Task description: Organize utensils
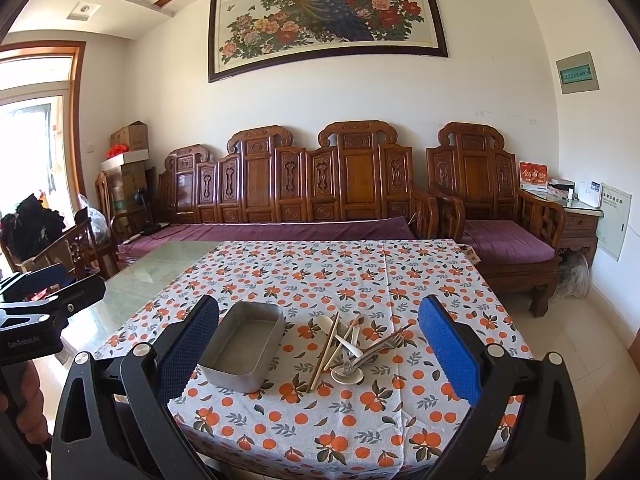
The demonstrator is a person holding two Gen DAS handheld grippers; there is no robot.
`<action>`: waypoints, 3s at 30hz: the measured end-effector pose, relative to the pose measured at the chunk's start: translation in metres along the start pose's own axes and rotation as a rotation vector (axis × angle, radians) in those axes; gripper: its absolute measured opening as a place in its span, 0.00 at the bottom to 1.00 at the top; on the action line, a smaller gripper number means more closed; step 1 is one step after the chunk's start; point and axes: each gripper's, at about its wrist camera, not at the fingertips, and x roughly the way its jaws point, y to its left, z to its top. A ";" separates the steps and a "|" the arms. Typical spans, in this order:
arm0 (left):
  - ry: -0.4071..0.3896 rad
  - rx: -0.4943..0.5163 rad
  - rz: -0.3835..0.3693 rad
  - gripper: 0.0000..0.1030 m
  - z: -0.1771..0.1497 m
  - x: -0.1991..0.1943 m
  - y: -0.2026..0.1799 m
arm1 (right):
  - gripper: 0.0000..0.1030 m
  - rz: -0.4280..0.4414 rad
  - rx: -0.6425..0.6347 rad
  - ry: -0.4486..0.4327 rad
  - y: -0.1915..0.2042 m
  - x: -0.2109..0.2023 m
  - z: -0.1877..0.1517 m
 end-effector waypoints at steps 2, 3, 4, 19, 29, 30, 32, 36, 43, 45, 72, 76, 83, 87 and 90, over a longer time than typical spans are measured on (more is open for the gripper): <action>-0.001 0.002 0.000 0.93 0.003 -0.001 -0.002 | 0.98 0.000 0.001 0.000 0.000 0.000 0.000; -0.001 0.001 0.000 0.93 0.003 -0.002 -0.002 | 0.98 -0.001 0.001 0.000 0.000 -0.001 0.000; -0.002 0.001 0.000 0.93 0.004 -0.002 -0.002 | 0.98 -0.001 0.000 0.000 0.000 0.000 0.000; -0.002 0.001 0.000 0.93 0.002 -0.003 -0.002 | 0.98 -0.001 0.000 -0.003 0.001 -0.002 0.004; -0.003 0.002 0.000 0.93 0.002 -0.002 -0.003 | 0.98 0.000 0.000 -0.004 0.003 -0.002 0.004; -0.002 0.002 0.000 0.93 0.002 -0.003 -0.003 | 0.98 0.000 0.000 -0.004 0.003 -0.002 0.004; -0.003 0.001 0.000 0.93 0.002 -0.003 -0.003 | 0.98 0.001 0.000 -0.004 0.003 -0.002 0.004; -0.003 0.002 0.000 0.93 0.002 -0.003 -0.003 | 0.98 0.001 0.001 -0.004 0.004 -0.002 0.005; 0.001 0.001 -0.001 0.93 0.002 -0.002 -0.004 | 0.98 0.003 0.001 0.002 0.006 -0.002 0.007; 0.010 0.004 -0.005 0.93 0.002 0.000 -0.006 | 0.98 0.003 0.002 0.008 0.006 0.000 0.007; 0.230 0.070 -0.153 0.93 -0.031 0.115 -0.015 | 0.62 0.023 -0.011 0.208 -0.044 0.116 -0.040; 0.250 0.087 -0.170 0.93 -0.031 0.133 -0.021 | 0.53 0.018 0.000 0.246 -0.060 0.140 -0.047; 0.299 0.084 -0.211 0.86 -0.034 0.163 -0.031 | 0.48 0.025 0.000 0.315 -0.074 0.173 -0.057; 0.326 0.086 -0.240 0.79 -0.038 0.180 -0.039 | 0.46 0.032 0.003 0.342 -0.079 0.189 -0.062; 0.359 0.086 -0.265 0.73 -0.043 0.196 -0.049 | 0.44 0.037 0.011 0.355 -0.081 0.201 -0.066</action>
